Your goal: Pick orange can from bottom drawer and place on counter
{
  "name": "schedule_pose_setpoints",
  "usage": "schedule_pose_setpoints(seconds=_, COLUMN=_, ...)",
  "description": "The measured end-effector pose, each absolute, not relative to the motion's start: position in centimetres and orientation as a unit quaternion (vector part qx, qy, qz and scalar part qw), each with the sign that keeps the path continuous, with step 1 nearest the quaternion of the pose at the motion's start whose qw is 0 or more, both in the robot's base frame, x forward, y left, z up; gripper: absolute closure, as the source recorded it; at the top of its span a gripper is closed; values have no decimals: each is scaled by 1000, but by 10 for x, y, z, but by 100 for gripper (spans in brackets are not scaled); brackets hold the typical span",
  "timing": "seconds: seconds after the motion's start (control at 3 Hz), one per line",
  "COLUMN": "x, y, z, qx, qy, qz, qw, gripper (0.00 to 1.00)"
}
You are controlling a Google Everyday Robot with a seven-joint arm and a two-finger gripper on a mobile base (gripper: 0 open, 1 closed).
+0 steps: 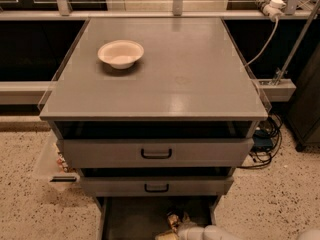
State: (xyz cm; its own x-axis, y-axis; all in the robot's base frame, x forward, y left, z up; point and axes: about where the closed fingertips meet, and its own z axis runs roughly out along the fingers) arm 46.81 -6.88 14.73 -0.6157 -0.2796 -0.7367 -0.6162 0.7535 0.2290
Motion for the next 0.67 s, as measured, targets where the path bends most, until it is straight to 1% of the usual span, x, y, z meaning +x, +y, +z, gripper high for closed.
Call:
schedule_pose_setpoints(seconds=0.33, x=467, y=-66, z=128, qx=-257, qy=876, qz=215, qw=347, gripper=20)
schedule_pose_setpoints(seconds=0.67, x=467, y=-66, z=128, qx=-257, qy=876, qz=215, qw=347, gripper=41)
